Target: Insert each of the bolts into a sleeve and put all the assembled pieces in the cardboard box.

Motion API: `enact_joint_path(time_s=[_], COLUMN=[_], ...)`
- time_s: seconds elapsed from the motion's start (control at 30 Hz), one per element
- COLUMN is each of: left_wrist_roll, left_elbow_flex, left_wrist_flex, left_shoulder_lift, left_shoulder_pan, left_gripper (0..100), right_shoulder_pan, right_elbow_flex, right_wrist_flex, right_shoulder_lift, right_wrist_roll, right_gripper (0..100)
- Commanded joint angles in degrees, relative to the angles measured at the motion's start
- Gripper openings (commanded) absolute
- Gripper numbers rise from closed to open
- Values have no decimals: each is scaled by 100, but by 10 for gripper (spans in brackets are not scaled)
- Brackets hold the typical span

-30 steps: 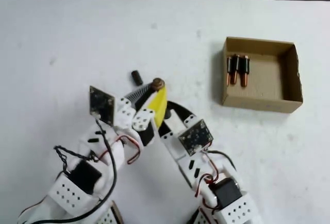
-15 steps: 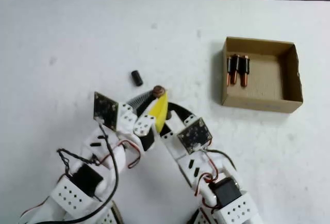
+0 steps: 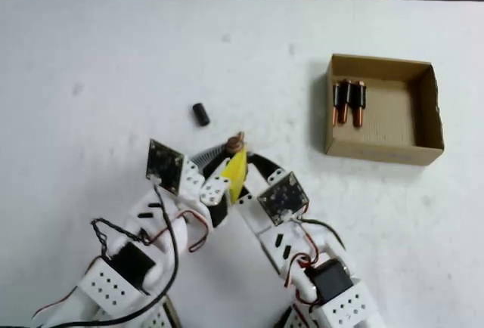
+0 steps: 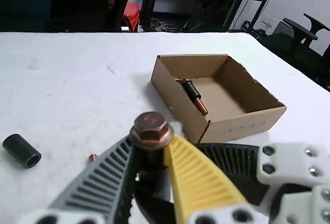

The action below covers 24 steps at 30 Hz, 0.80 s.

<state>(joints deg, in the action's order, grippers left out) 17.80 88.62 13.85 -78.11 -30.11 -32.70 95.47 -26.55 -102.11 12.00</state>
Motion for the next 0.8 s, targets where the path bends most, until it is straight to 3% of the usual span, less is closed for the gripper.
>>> enact_joint_path(time_s=[0.0,0.27,0.53,0.77], left_wrist_roll=[35,9,35,9], left_elbow_flex=[114,79,105,70], left_wrist_flex=[26,26,62,26], left_shoulder_lift=[31,31,31,31], left_shoulder_pan=[-22,22,40,585], left_gripper=[27,31,274,300], right_shoulder_pan=[154,154,154,163], right_elbow_flex=[-26,-26,-26,-26], right_wrist_flex=[189,189,189,189], right_shoulder_lift=[-92,-92,-92,-92], right_wrist_roll=[0,0,0,0], right_gripper=[16,16,16,16])
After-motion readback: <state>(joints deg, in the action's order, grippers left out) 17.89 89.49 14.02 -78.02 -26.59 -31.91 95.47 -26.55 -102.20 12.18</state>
